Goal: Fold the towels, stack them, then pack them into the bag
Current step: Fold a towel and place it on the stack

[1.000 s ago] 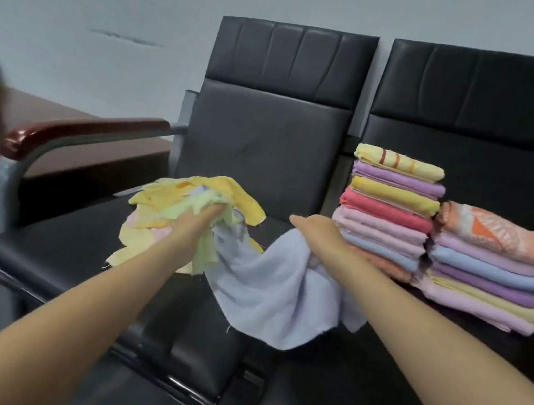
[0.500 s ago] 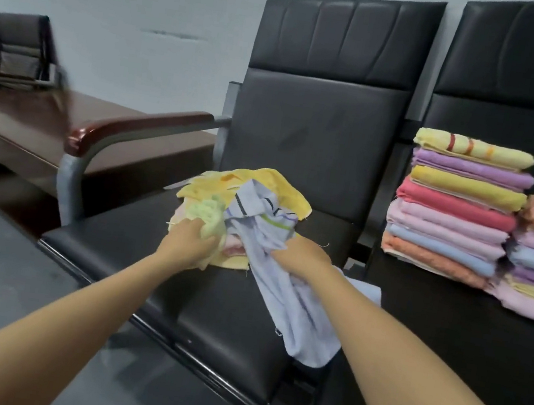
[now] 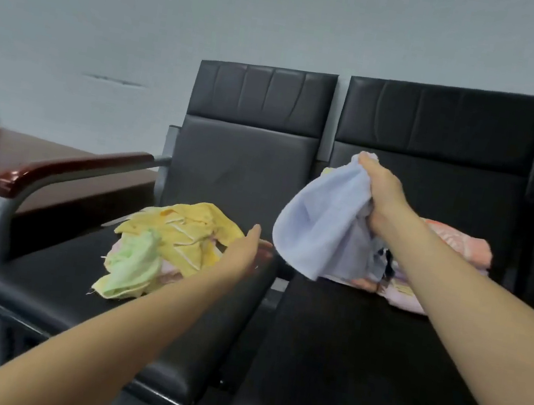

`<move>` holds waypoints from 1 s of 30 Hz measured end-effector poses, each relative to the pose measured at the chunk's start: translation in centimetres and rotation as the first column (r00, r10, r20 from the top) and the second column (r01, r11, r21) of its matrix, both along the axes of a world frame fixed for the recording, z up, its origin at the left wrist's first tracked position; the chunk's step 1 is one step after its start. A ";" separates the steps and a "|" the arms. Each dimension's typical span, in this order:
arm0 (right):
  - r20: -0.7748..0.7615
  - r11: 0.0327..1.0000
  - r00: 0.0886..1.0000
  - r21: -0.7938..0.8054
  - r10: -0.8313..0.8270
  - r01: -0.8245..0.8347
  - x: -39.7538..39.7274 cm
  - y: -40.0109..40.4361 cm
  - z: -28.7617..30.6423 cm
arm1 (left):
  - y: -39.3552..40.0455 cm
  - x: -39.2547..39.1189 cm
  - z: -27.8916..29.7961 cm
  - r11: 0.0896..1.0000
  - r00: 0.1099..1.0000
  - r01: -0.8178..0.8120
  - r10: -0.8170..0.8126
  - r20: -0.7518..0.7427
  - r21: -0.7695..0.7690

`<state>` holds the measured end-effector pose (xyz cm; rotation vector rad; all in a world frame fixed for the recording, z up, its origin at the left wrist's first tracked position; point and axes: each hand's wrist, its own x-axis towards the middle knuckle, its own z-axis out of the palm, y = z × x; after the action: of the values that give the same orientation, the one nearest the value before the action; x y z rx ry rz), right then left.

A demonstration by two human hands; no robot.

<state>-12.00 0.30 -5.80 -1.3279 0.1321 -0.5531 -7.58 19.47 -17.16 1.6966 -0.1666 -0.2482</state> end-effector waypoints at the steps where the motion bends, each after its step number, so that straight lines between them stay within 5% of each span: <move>1: 0.015 1.000 1.000 0.003 -0.020 0.020 -1.2 -0.8 0.0 | -1.8 -1.3 0.5 0.987 0.990 0.123 -0.129 -0.054 -0.100; 4: 0.036 0.999 0.999 -0.015 -0.038 0.038 -4.4 -3.3 -1.9 | -7.0 -4.9 1.3 0.849 0.902 0.300 -0.401 -0.161 -0.434; 7: -0.112 0.984 0.994 -0.178 -0.017 -0.004 -7.6 -5.8 -5.2 | -10.6 -6.4 0.1 0.743 0.815 0.182 -0.481 -0.324 -0.644; 9: -0.296 0.924 0.955 -0.367 -0.005 -0.109 -9.9 -7.4 -7.4 | -12.8 -6.9 -1.0 0.781 0.739 0.257 -0.539 -0.405 -0.570; 12: -0.489 0.792 0.871 -0.549 -0.043 -0.269 -13.0 -9.4 -10.2 | -14.9 -7.3 -2.4 0.870 0.800 0.330 -0.464 -0.381 -0.366; 16: -0.478 0.798 0.875 -0.554 -0.071 -0.238 -15.4 -11.1 -13.1 | -15.8 -6.2 -5.2 0.937 0.932 0.169 -0.253 -0.259 -0.307; 18: -0.483 0.782 0.871 -0.575 -0.091 -0.238 -15.9 -10.5 -15.6 | -15.2 -5.9 -5.9 0.979 0.967 0.128 -0.159 -0.200 -0.156; 23: -0.483 0.553 0.860 -0.767 -0.165 -0.325 -15.1 -7.7 -19.6 | -12.5 -3.8 -9.4 0.946 0.968 0.237 -0.210 -0.141 0.220; 26: -0.496 0.619 0.844 -0.734 -0.205 -0.280 -14.4 -7.5 -19.2 | -12.4 -2.9 -9.6 0.945 0.962 0.257 -0.230 -0.147 0.204; 30: -0.627 0.895 0.744 -0.437 -0.232 -0.089 -12.7 -8.7 -18.0 | -14.1 -2.4 -9.4 0.916 0.971 0.238 -0.232 -0.059 0.323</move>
<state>-24.74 -8.38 -23.82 -1.9432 0.6948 -0.1355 -10.02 5.40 -26.60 2.0062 -0.3309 -0.4948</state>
